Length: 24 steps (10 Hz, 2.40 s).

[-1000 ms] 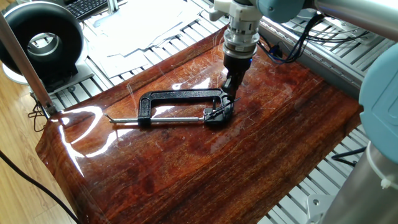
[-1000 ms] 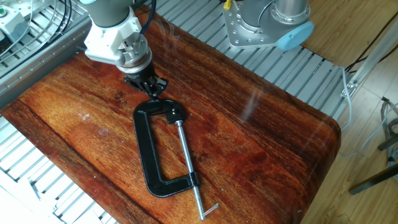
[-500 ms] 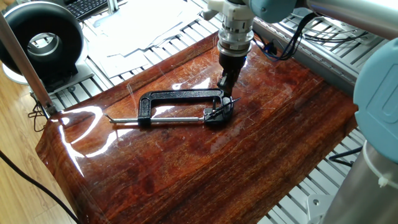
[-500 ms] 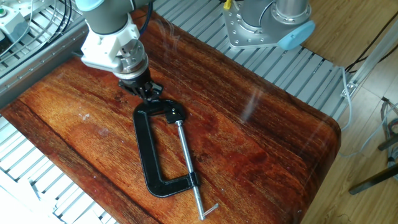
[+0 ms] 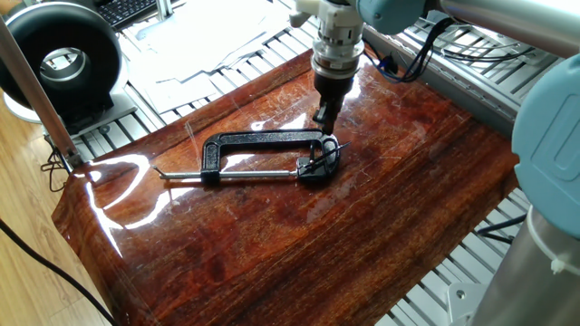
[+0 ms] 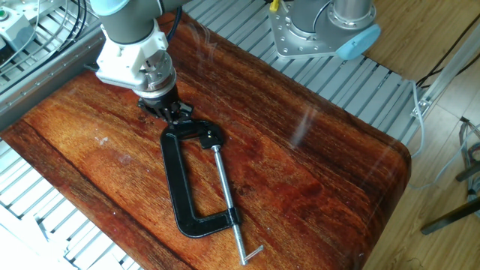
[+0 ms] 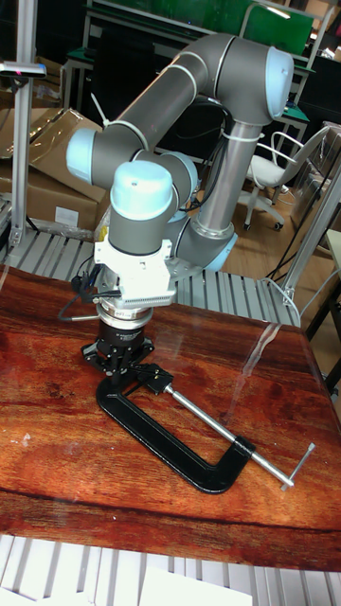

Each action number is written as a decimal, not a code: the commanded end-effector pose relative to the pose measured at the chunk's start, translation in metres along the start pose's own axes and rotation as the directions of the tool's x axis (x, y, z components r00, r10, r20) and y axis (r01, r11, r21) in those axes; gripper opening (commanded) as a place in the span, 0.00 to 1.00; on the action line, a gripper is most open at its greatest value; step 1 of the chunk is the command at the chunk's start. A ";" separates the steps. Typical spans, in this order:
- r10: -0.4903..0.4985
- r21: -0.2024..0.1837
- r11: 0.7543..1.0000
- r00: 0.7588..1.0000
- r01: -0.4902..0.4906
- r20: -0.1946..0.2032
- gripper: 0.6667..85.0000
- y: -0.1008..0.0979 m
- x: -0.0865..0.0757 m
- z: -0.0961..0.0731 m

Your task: Turn the hands of a clock

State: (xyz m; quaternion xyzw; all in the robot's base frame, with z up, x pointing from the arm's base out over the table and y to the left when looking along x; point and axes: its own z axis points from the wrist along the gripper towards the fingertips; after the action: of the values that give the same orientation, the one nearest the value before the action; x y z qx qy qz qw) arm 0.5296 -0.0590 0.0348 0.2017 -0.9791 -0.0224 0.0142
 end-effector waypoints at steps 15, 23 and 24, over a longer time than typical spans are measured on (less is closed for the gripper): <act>-0.041 0.014 0.999 0.995 0.042 -0.090 0.00 -0.005 0.022 -0.001; -0.088 -0.009 0.996 0.994 0.088 -0.065 0.00 -0.003 0.028 0.023; -0.091 -0.009 0.996 0.993 0.091 -0.068 0.00 -0.004 0.031 0.024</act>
State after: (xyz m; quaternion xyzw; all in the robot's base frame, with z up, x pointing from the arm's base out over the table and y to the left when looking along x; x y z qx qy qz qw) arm 0.5077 -0.0752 0.0155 0.2468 -0.9679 -0.0072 0.0474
